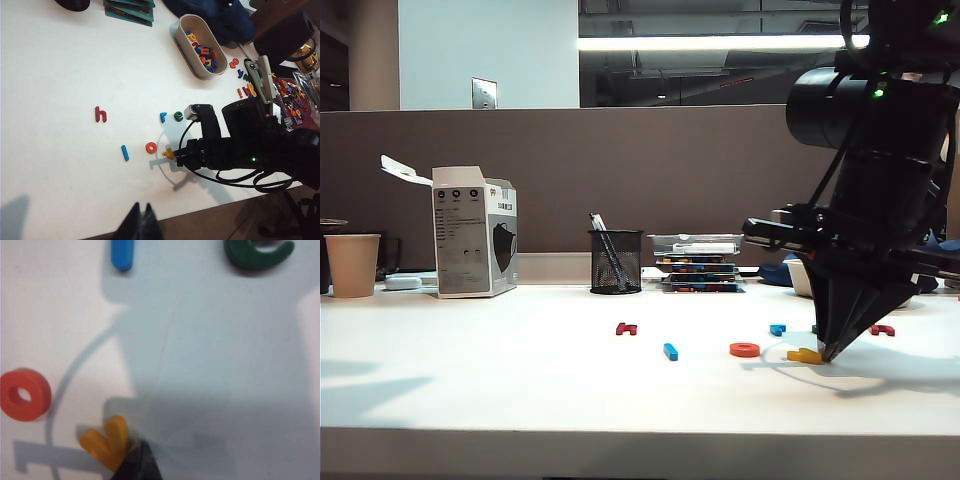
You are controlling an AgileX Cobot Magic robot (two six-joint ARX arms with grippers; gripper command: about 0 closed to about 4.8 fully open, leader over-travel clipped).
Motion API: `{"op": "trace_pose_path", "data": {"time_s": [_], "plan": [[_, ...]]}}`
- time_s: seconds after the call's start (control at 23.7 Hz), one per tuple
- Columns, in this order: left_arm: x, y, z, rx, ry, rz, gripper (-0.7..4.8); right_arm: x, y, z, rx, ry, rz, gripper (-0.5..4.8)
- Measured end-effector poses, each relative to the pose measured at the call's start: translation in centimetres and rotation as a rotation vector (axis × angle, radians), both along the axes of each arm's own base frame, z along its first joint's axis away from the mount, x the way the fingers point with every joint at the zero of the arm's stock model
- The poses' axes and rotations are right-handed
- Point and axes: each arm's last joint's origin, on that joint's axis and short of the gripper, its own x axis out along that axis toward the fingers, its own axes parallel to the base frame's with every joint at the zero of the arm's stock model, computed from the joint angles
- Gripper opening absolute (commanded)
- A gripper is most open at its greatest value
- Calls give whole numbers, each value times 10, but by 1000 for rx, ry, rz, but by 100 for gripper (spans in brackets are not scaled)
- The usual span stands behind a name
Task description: Select the appropriate letters from the row of letter magnets placed on the table to arrange into the word "love".
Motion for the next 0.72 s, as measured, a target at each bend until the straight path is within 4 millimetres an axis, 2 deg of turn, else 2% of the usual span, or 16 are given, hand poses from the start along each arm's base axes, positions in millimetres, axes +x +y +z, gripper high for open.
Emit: {"op": "trace_pose_path", "data": {"time_s": [0.72], "plan": [[0, 0, 0, 0, 0, 0, -5, -2, 0, 0, 31, 38, 12, -8]]}}
